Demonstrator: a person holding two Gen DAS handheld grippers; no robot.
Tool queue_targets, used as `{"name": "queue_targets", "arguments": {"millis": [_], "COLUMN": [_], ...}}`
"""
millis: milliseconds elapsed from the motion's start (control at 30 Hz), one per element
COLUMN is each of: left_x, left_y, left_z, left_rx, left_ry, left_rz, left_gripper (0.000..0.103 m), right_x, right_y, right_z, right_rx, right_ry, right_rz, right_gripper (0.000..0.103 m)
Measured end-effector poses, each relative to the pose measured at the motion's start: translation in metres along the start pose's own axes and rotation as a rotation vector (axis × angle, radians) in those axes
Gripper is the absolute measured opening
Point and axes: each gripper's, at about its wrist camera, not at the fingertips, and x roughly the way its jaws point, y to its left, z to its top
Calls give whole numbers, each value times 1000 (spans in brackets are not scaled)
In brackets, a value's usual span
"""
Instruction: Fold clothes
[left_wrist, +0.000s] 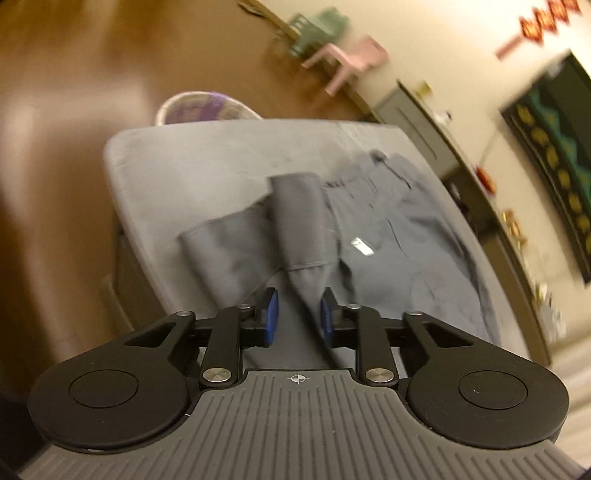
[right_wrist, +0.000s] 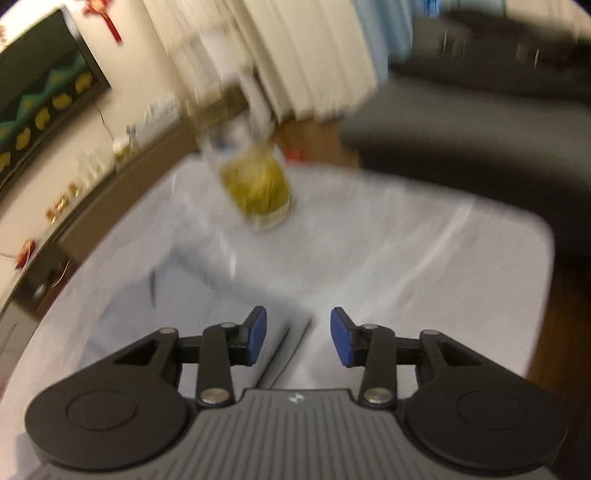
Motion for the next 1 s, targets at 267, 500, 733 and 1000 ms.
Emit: {"name": "queue_targets", "arguments": {"millis": [267,500,733,1000], "left_x": [20,99,99,83], "left_y": [-16,-39,-27,2], "left_z": [-16,32,47,72], "left_rx": [77,90,5,-93], "left_ry": [-13,28,78,111], "left_rz": [79,-49,-74,-144], "left_gripper": [18,17,22,23], "right_x": [-33,27,27,-141], "right_y": [135,177,173,269], "right_z": [-106,-118,-111,-234], "right_rx": [-739,-815,-776,-1152], "right_ry": [104,141,86,-192], "right_rz": [425,303,107,526], "right_gripper": [37,44,42,41]}}
